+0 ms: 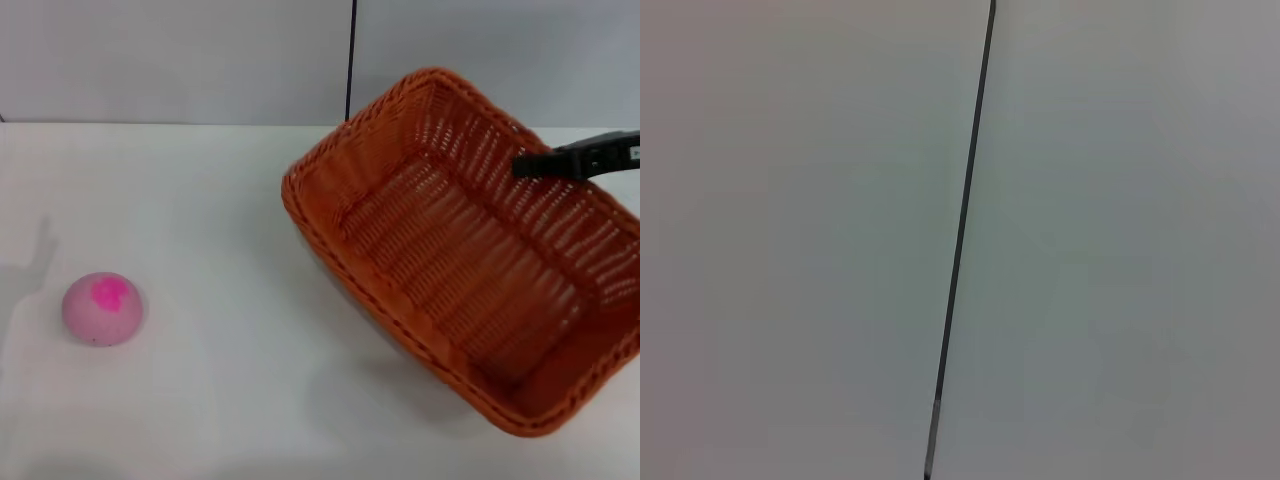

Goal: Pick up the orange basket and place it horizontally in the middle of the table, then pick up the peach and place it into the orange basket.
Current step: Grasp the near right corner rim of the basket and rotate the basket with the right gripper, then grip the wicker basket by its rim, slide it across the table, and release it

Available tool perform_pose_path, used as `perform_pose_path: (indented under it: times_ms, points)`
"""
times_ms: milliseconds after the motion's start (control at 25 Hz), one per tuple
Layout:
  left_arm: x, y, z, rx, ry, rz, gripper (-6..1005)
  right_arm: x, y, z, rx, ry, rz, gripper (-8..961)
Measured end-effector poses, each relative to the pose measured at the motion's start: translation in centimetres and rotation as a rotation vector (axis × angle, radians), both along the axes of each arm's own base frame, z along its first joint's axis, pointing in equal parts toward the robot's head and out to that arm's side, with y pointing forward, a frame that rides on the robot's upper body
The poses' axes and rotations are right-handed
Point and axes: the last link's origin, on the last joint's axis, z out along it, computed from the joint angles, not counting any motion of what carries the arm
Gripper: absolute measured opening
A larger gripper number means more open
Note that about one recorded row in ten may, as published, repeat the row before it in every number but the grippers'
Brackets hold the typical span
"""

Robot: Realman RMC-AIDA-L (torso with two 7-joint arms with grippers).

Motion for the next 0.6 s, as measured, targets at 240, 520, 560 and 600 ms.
perform_pose_path:
  times_ms: [240, 520, 560, 600]
  points:
    - [-0.3, -0.8, 0.1, 0.007, 0.002, 0.011, 799, -3.1, 0.1, 1.9, -0.038, -0.077, 0.287, 160]
    - [-0.6, -1.4, 0.0, 0.006, -0.003, 0.027, 796, -5.6, 0.5, 0.5, -0.067, -0.134, 0.532, 159]
    - [-0.6, -1.5, -0.1, 0.006, -0.005, 0.028, 796, -6.0, 0.5, 0.1, -0.074, -0.146, 0.577, 158]
    - [-0.6, -1.5, 0.0, 0.006, -0.005, 0.028, 796, -6.3, 0.5, -0.3, -0.083, -0.159, 0.619, 158]
